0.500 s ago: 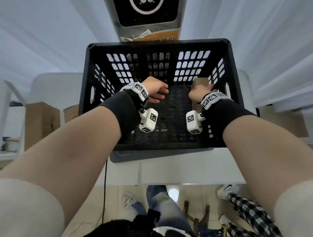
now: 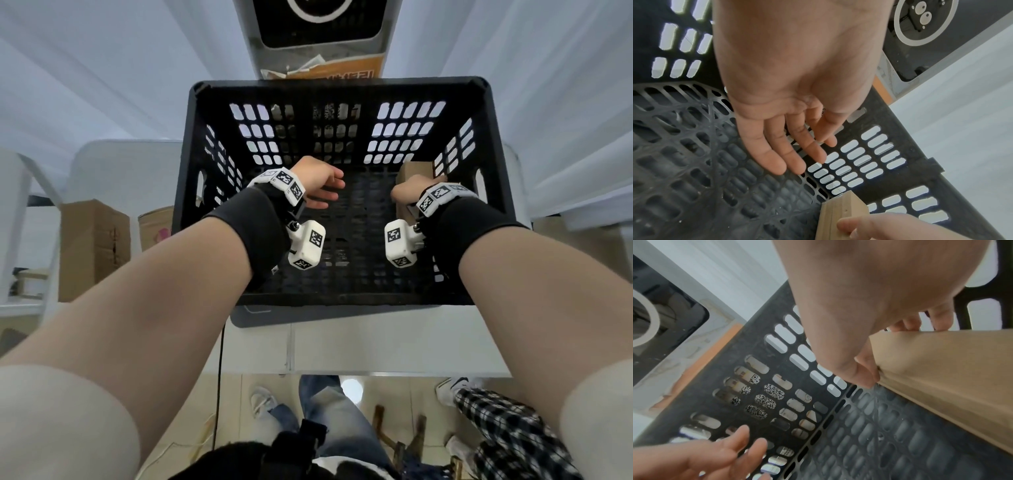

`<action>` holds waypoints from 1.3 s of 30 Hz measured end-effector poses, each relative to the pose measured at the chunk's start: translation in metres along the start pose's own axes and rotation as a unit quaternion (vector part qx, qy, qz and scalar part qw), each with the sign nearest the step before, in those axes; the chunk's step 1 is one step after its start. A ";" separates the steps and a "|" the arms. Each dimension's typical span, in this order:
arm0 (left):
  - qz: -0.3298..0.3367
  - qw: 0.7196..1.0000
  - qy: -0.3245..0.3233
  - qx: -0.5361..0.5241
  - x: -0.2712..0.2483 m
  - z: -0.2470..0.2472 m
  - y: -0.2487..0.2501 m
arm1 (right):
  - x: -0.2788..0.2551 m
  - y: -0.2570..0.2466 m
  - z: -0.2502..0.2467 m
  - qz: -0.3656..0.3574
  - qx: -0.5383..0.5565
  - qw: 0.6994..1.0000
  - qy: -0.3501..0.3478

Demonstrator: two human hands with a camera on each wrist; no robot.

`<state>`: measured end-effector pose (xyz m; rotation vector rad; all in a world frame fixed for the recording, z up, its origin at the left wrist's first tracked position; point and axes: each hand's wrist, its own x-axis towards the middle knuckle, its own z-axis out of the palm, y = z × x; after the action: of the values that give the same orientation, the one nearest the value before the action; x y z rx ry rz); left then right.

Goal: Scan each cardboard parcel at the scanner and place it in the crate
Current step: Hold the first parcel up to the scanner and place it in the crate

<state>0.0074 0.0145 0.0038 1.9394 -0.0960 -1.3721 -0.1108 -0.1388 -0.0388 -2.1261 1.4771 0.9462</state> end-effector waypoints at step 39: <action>0.354 0.934 0.033 -0.043 -0.394 -0.115 -0.004 | -0.487 0.022 -0.056 -0.413 0.539 0.727 0.099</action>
<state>-0.0645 0.2577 0.3265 1.6305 -0.6277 -0.8077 -0.2208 0.1420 0.3481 -1.5958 0.6197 -0.4405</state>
